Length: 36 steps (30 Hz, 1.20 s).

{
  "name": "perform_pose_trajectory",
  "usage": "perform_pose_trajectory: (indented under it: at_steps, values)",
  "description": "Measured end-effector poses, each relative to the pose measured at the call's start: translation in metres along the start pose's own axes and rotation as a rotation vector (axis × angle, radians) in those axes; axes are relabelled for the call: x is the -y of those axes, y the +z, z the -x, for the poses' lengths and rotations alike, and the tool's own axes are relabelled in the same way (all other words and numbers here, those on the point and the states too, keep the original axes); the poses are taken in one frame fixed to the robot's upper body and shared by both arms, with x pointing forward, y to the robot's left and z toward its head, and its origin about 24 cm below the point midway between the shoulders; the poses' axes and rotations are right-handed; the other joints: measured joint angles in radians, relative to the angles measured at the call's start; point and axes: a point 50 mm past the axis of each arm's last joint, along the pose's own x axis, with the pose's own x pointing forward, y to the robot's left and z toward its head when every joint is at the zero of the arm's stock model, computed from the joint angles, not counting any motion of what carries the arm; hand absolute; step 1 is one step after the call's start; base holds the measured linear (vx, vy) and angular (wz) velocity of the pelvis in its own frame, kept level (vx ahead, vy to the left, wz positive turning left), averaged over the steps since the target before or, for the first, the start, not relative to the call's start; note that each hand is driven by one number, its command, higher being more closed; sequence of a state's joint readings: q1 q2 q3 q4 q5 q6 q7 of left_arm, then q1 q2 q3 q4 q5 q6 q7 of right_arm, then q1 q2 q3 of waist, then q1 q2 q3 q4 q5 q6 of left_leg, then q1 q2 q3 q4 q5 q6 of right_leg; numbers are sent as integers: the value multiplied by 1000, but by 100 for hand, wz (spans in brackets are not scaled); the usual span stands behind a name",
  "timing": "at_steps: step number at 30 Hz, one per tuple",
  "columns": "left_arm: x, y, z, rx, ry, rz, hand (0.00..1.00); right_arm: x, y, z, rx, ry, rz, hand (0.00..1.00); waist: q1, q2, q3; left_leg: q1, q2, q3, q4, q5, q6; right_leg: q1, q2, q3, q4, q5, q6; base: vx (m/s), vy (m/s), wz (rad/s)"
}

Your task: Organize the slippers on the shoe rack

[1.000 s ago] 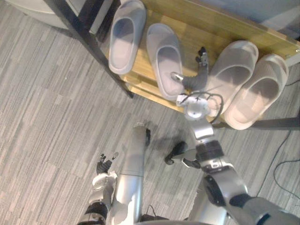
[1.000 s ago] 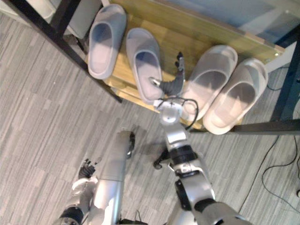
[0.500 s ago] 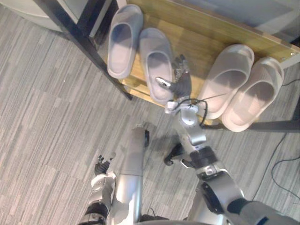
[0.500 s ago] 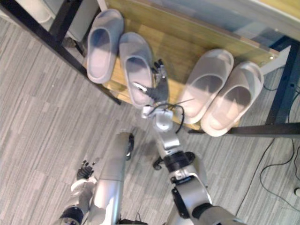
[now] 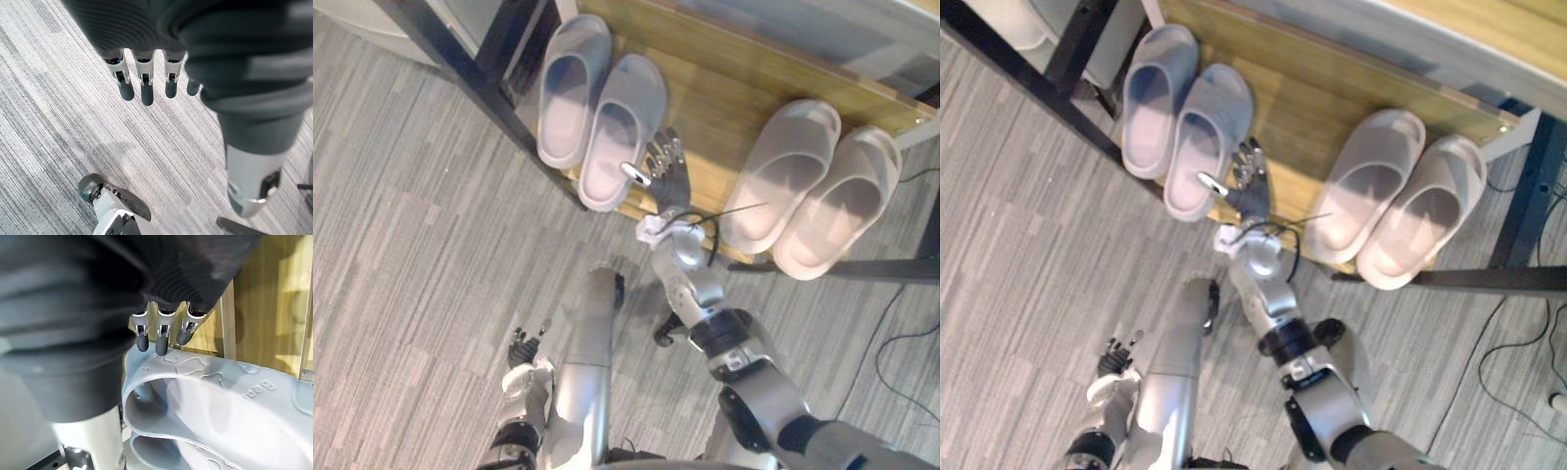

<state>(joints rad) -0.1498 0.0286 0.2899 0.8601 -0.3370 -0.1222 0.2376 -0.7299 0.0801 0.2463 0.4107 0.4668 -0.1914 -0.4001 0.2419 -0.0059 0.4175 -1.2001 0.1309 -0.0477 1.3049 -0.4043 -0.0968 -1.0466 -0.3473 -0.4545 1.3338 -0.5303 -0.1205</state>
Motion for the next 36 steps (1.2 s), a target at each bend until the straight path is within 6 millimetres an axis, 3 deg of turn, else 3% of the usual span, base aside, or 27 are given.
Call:
perform_pose_trajectory:
  at_steps: [13, 27, 31, 35, 36]
  values:
    - [3, 1, 0, -2, -3, 28, 0, -2, 24, -30, 39, -60, 10, 0, 23, 3, 1, -16, -2, -22, 4, 5, -7, -2, 0, -19, 7, -4, -6, -6, 3, 1]
    - [8, 1, -1, -7, -13, 31, 0, 13, 36, -38, 56, -112, 38, 0, 29, 9, 5, 15, 0, -14, 5, 9, 5, 19, 0, -6, 10, -4, -7, -3, 3, -1]
    - [9, 0, 0, -9, -23, 23, 0, 30, 38, -26, 98, -141, 81, 0, 14, 9, 5, 90, 2, 6, -28, 7, 12, 87, 2, -4, -22, -3, -3, -8, 33, 1]
    - [-1, -12, 5, -34, -15, 2, 0, 64, 8, 7, 22, -179, 171, 0, -21, 8, 3, 283, 18, 43, -168, 21, 19, 256, 35, -5, -165, 31, 44, 30, 45, -13]
    - [-5, -15, 6, -38, -17, -4, 0, 72, 2, 15, 4, -185, 191, 0, -29, 7, 3, 336, 20, 51, -213, 31, 21, 304, 38, -11, -209, 48, 39, 90, 51, -19]
